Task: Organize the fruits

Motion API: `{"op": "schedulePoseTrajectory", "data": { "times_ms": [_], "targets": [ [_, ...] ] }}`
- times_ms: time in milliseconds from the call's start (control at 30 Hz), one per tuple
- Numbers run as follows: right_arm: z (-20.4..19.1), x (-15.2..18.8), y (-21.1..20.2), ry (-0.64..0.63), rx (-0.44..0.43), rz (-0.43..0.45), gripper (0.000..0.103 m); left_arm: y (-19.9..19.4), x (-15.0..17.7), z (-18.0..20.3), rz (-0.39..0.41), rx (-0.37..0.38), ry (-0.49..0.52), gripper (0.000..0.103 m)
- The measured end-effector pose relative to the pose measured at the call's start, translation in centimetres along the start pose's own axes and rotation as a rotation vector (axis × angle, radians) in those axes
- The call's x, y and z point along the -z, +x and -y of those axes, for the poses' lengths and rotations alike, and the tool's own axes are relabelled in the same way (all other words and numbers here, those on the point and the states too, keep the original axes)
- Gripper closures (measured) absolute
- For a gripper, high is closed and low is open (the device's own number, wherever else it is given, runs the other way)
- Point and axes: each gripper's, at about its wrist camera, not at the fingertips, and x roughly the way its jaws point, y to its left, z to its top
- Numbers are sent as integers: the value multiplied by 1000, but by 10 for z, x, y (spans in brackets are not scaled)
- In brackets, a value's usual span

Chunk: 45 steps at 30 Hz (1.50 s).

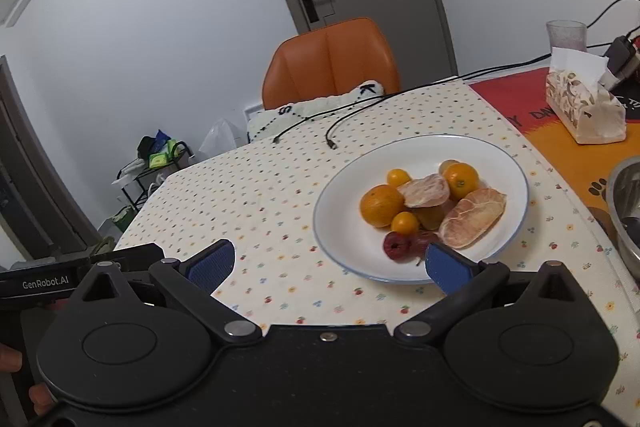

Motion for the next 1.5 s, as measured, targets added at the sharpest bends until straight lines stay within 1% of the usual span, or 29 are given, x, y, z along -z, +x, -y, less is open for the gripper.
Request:
{"op": "schedulePoseTrajectory", "data": {
  "times_ms": [300,533,733,933,1033,1167,1500],
  "targets": [
    [-16,-1,-19,-12,-23,10,0,-38,4,-15,20,-45,1,0],
    [-31,-1,-38,-49,-38,17,0,-67,3,-19,41,-63,3,0],
    [-40,0,-53,-49,-65,4,0,-90,2,-20,66,-76,10,0],
    [-49,3,-64,-72,-59,-16,0,-106,8,-24,73,-83,8,0],
    [-52,6,-71,-85,-57,-15,0,-115,17,-28,82,-88,-2,0],
    [-57,7,-79,-99,-64,-14,0,-121,24,-29,71,-95,4,0],
    [-62,8,-87,-117,-70,-15,0,-131,23,-34,79,-118,20,0]
  ]
}}
